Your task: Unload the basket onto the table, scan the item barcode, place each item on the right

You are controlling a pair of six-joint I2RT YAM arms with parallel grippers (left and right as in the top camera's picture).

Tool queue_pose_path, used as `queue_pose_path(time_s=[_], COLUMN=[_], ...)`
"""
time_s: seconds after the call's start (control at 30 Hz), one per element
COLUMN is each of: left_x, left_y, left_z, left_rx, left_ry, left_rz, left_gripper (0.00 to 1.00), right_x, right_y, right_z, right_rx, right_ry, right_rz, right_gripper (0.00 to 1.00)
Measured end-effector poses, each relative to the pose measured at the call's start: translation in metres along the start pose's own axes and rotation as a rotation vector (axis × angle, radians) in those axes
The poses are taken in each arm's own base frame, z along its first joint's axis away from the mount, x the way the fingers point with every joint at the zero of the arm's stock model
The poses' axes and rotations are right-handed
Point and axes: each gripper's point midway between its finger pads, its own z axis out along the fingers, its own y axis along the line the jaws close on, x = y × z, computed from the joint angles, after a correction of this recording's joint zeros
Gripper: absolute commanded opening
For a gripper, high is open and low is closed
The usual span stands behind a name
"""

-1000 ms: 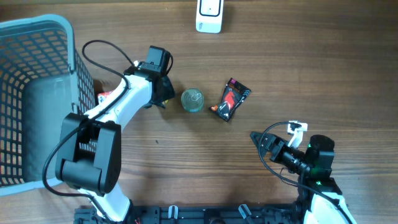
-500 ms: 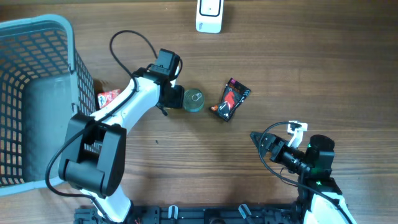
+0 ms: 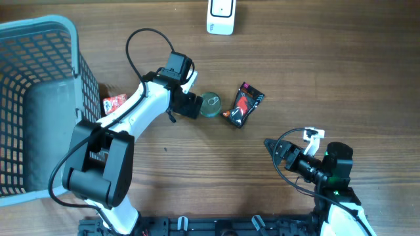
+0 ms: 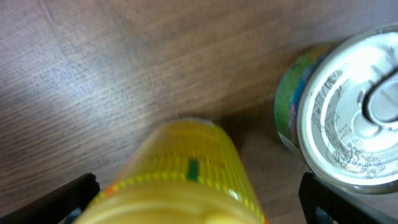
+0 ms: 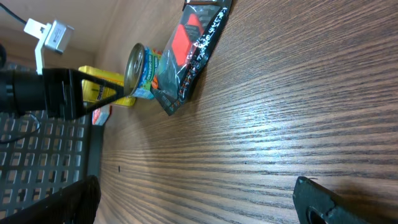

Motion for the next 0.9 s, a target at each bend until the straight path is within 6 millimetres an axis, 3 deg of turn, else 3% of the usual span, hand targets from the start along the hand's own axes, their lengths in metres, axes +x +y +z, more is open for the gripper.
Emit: queue_pose_path(time_s=[0.33,0.6,0.9], left_x=[-0.012,0.009,-0.016], left_y=[-0.001,-0.012,-0.011], left_z=[-0.009,-0.035,-0.037], left_rx=[0.015,-0.018,0.027], left_ry=[-0.054,-0.013,-0.113], left_rz=[-0.492,-0.963,-1.1], left_gripper=[1.0,1.0,1.0], right_x=[0.0,0.001,0.003], right_y=[0.0,0.0,-0.003], right_z=[0.0,0.0,0.0], right_rx=[0.0,0.001,0.01], right_ry=[0.0,0.002,0.013], right_rz=[0.0,0.002,0.014], right_gripper=[1.0,1.0,1.0])
